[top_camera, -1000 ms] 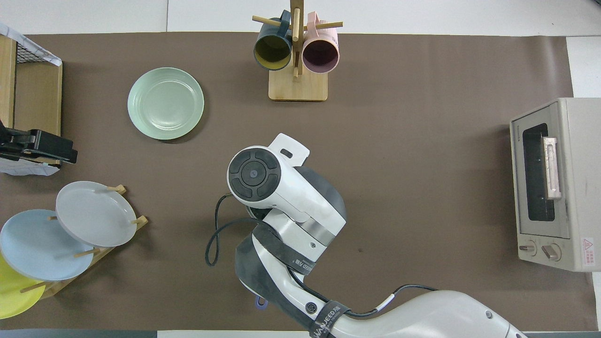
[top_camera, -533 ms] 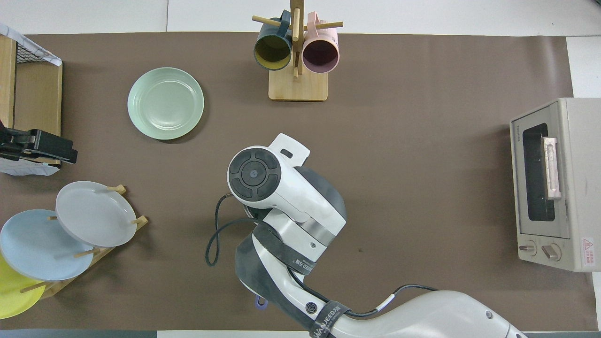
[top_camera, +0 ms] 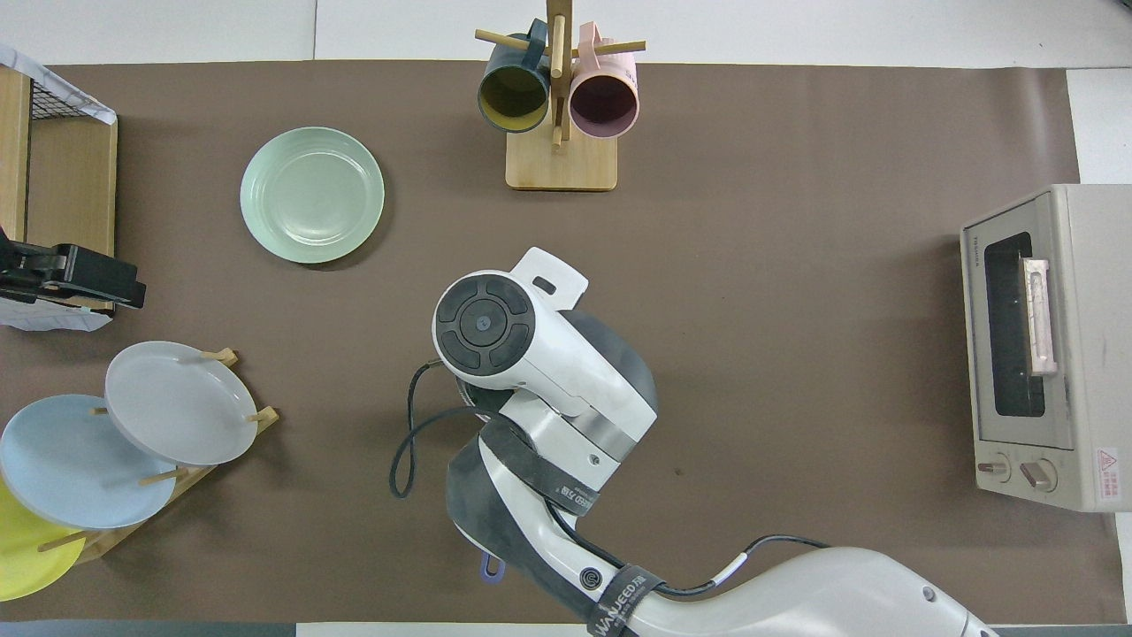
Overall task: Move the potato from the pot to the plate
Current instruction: 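Carry the lid away with the right gripper while the left gripper approaches the pot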
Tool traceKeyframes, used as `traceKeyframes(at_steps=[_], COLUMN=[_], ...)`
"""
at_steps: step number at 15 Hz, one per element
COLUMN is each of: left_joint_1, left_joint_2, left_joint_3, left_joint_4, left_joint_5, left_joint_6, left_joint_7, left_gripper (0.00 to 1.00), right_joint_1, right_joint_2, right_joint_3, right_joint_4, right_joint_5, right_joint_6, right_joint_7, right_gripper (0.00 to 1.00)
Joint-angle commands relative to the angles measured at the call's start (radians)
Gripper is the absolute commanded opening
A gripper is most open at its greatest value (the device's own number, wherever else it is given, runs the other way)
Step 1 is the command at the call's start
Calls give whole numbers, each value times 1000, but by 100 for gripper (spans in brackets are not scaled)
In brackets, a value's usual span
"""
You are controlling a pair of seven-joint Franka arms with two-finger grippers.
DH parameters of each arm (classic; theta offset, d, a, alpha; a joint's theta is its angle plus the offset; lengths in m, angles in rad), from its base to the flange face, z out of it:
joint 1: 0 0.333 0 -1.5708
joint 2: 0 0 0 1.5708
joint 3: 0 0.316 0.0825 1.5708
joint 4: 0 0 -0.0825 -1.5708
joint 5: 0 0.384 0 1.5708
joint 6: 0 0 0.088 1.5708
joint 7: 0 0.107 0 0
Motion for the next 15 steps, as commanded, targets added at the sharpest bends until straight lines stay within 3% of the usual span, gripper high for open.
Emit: traceKeyframes(at_steps=[1,5,10,13,15], left_joint_1=[9,6,-20,-121,-213], left_joint_2=[-16,-16,-18,-50,-57], left_joint_3=[-8,-8,-20,-25,-26], left_joint_4=[-16,-16,-19,-106,-143], left_joint_5=[7,7,7,4,-6], left_joint_6=[-2,-3,23,116,170], left_joint_7=[-6,-9,-60,-219,-352], left_gripper=[100,100,100,100,100], right_joint_1=[-20,-90,-249,-416,-501], right_joint_2=[-44,-61,-84,-104,-136], right_joint_3=[8,6,0,4,3], right_joint_4=[-8,54,33,-57,-163], right_joint_5=[10,5,-25,-59,-78], right_joint_6=[-33,-125,-155,-108,3], right_joint_7=[-54,-217,-490,-720,-838], right_gripper=[57,57,57,57,57])
